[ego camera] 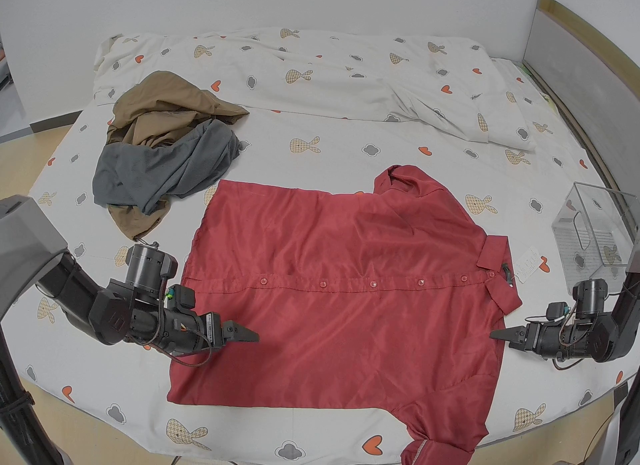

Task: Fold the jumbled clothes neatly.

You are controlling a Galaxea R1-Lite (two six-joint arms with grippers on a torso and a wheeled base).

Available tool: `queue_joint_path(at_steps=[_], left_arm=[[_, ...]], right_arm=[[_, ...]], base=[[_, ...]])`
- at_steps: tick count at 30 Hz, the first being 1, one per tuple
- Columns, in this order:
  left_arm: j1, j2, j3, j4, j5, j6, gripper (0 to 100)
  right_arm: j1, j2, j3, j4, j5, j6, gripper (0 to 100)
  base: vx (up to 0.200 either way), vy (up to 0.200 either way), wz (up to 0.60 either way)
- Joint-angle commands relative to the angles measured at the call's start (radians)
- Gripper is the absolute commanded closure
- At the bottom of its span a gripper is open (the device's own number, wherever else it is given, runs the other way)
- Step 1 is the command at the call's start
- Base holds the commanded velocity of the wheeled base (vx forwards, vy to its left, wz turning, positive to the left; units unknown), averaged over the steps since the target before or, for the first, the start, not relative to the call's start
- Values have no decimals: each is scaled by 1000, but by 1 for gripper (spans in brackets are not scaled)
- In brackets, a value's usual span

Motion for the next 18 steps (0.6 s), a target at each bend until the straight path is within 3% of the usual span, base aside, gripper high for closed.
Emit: queue_joint_path(at_steps=[1, 7, 18], left_arm=[[-3, 39, -2, 0, 1, 0, 0], [-3, 45, -2, -2, 1, 0, 0], [-3, 48, -2, 0, 1, 0, 0]], right_arm=[[-26, -5, 25, -16, 16, 0, 0], [-38, 5, 19, -21, 48, 1, 0], [20, 34, -32, -21, 38, 43, 0]], base=[[0, 0, 0], [0, 0, 0], [0, 0, 0]])
